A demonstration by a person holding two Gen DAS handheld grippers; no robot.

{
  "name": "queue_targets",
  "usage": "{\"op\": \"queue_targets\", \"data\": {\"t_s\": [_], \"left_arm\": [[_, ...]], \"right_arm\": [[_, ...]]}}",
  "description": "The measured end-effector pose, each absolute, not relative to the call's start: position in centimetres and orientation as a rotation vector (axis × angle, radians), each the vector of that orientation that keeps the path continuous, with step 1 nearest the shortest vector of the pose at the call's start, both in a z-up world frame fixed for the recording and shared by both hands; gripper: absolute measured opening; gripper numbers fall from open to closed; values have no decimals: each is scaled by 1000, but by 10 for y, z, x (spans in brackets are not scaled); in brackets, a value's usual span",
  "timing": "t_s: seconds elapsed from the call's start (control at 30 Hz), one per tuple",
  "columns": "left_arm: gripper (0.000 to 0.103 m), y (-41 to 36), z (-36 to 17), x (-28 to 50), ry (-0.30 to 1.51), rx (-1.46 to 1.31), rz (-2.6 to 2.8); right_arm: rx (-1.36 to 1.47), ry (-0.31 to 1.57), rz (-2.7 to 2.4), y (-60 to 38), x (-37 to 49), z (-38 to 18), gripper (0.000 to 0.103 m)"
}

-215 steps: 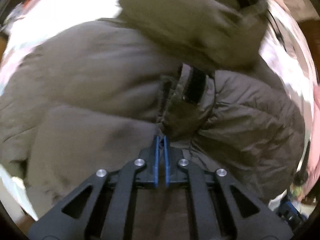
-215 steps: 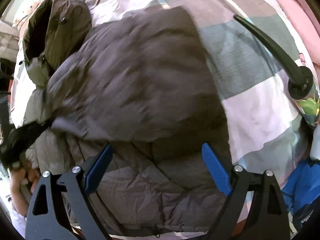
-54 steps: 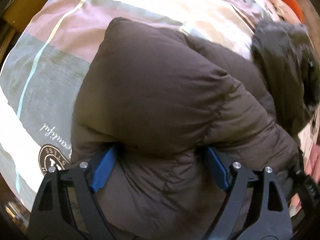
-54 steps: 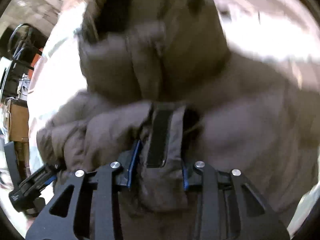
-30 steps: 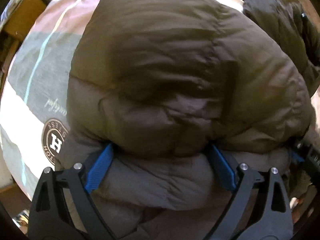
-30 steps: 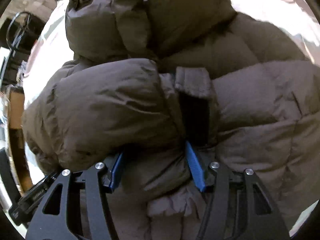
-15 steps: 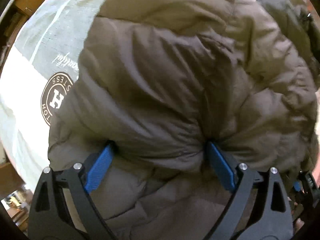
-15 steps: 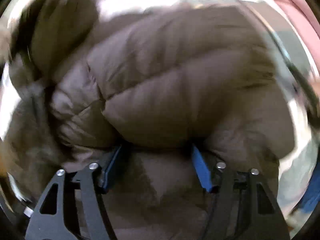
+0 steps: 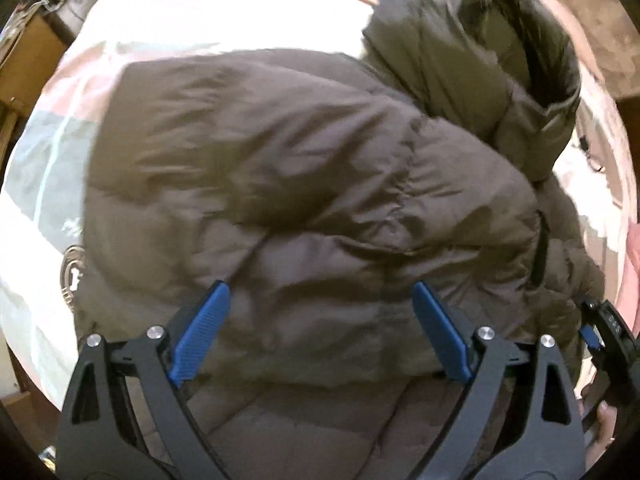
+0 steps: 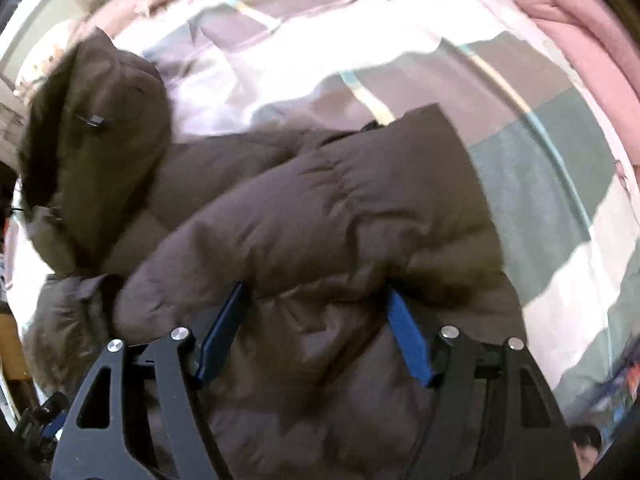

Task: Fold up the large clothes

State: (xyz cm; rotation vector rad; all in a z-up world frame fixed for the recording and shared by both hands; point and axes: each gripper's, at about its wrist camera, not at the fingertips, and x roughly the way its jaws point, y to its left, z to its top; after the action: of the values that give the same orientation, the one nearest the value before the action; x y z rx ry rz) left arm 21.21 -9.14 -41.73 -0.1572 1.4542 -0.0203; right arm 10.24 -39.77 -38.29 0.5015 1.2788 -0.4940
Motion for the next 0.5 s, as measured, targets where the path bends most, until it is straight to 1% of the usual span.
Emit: {"op": "queue_targets", "data": {"t_s": [0.03,0.1,0.13,0.2,0.27,0.33,0.43,0.5], "left_arm": [[94,-95,-423,217,1466,-143,-18],[95,-101,-452,230,1522,-74,-6],[95,-103,-461,231,1543,-44,-3],[95,-105,-456,231,1543,-20,-13],[95,-104,-431,226,1471,-27,-53],[95,-104,-418,218,1445,11,-47],[95,-104,-424,203,1481,19,-61],[95,-109,-442,199,1524,33,-49]], "right_arm": [[484,1299,-489,-399,106,-388,79],[415,1389,-456,-399,110,-412,80],[393,1412,-447,-396,114,-414,80],[415,1412,-442,-397,117,-402,80],[483,1319,-401,-393,110,-368,80],[497,1277,-368,-380,100,-348,80],[460,1285,-340,-353,81,-343,80],[424,1355,-332,-337,73,-365,80]]}}
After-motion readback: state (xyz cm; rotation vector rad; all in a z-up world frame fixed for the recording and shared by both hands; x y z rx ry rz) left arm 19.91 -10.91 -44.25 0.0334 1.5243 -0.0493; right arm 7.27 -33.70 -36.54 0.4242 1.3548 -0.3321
